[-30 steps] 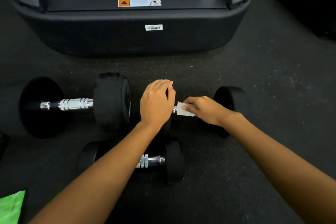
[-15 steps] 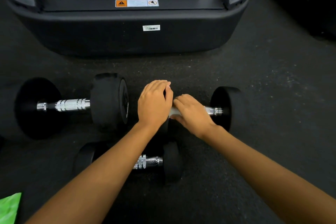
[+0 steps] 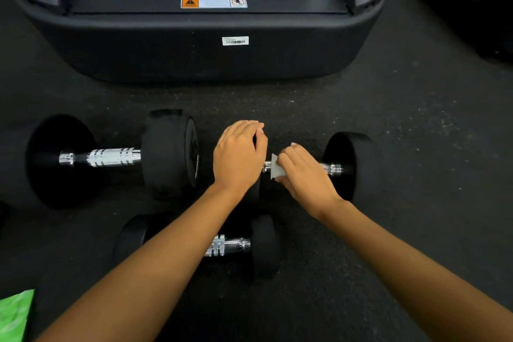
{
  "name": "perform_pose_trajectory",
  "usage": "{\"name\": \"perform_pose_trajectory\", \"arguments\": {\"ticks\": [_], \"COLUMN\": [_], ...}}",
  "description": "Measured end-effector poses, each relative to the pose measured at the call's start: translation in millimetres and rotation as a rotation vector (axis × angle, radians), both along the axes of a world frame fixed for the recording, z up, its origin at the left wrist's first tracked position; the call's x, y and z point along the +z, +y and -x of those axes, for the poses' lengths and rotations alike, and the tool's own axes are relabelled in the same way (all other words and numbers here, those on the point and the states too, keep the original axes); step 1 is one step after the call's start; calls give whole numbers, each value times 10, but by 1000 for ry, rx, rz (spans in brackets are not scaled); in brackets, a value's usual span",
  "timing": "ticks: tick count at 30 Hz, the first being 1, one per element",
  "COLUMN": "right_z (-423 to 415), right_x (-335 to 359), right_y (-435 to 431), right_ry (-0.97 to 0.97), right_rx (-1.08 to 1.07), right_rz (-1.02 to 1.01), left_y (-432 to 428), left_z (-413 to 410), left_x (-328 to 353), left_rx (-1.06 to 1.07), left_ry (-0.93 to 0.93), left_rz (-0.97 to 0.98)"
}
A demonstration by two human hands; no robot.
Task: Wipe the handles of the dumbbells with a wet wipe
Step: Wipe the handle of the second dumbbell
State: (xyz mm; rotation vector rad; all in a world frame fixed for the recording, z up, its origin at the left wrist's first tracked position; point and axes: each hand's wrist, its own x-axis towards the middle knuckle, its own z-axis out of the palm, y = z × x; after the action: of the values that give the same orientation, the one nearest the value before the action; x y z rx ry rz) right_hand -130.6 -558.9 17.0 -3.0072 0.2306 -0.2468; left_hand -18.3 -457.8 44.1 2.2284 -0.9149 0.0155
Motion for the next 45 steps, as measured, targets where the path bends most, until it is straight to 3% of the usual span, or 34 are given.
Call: {"name": "perform_pose_trajectory", "arguments": {"ticks": [5, 9, 11, 18, 23, 36, 45], "right_z": [60, -68, -180, -166, -141, -322, -152], "right_x": [91, 171, 188, 123, 237, 306, 231], "right_y": [-107, -169, -169, -156, -265, -257, -196], "right_ry": [14, 239, 306, 313, 417, 553, 355], "right_rx": [-47, -216, -263, -46, -183, -158, -47], "right_rz": [-164, -485, -551, -401, -493, -557, -459], "left_y": [1, 9, 8, 14, 8, 14, 20], "left_z": [-4, 7, 3, 4, -1, 9, 19], "left_x": [7, -1, 4, 12, 3, -1, 4], "left_rx": [1, -2, -1, 1, 0, -7, -8], "left_ry": [1, -1, -1, 3, 0, 0, 0], "left_rz": [-2, 6, 0, 3, 9, -1, 2]}}
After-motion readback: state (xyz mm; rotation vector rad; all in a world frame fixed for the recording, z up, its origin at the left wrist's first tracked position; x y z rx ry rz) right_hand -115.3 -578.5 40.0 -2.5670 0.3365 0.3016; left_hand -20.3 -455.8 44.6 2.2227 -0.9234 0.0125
